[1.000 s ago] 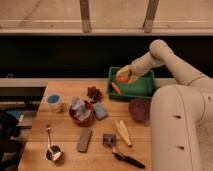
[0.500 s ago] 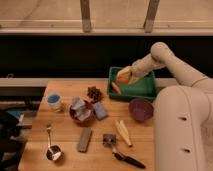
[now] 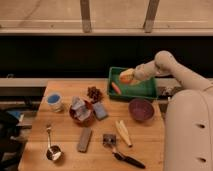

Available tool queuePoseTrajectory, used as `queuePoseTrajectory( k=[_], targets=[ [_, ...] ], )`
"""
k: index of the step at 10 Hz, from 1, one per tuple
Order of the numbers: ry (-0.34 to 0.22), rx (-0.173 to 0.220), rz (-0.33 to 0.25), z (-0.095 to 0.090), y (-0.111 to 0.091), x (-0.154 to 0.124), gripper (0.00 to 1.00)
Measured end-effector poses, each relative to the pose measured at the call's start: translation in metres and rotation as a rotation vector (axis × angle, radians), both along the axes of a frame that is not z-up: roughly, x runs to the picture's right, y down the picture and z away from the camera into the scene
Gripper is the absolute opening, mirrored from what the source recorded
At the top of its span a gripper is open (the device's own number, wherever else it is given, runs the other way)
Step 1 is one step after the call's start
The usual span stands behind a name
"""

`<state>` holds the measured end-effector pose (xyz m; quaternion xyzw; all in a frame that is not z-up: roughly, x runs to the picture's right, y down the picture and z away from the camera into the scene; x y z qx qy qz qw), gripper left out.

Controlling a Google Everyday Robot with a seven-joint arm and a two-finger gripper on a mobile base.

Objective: Place apple in tray

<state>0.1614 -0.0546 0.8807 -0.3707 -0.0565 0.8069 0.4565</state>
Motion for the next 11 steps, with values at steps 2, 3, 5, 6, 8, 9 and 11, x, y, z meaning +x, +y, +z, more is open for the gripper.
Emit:
queuePoseTrajectory(
  k=[2, 3, 5, 6, 8, 9, 11],
  targets=[
    [0.028, -0.02, 0.017, 0.013, 0.001, 0.012, 0.0],
    [0.043, -0.027, 0.022, 0.016, 0.0, 0.017, 0.02],
    [0.071, -0.047, 0.034, 0.021, 0.002, 0.029, 0.19],
    [0.082, -0.059, 0.041, 0.023, 0.006, 0.035, 0.3],
    [0.097, -0.088, 0.062, 0.028, 0.019, 0.045, 0.52],
    [0.1, -0.1, 0.071, 0.031, 0.024, 0.049, 0.6],
    [0.097, -0.119, 0.085, 0.035, 0.031, 0.052, 0.72]
  ],
)
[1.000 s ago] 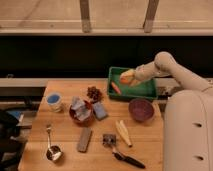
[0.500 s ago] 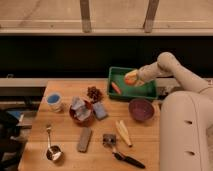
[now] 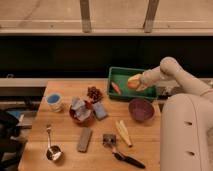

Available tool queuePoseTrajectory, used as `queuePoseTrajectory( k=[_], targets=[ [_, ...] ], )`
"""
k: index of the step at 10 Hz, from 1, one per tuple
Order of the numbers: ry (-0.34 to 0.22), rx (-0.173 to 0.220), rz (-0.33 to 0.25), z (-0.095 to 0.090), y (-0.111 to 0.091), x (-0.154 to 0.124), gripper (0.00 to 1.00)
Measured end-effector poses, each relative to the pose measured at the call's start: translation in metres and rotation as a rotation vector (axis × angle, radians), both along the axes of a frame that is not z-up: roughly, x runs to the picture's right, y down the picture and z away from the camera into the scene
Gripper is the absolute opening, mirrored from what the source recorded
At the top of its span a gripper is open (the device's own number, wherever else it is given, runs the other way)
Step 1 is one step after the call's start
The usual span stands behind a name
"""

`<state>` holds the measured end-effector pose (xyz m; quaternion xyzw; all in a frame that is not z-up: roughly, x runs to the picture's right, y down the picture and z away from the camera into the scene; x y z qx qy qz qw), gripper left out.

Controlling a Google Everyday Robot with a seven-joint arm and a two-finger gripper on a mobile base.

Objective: Place apple in tray

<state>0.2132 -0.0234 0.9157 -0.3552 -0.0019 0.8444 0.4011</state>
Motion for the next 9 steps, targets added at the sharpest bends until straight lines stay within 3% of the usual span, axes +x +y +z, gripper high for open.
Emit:
queuePoseTrajectory(
  k=[5, 9],
  targets=[
    [-0.021, -0.041, 0.033, 0.011, 0.019, 0.003, 0.73],
    [-0.021, -0.04, 0.033, 0.011, 0.018, 0.002, 0.73]
  ],
)
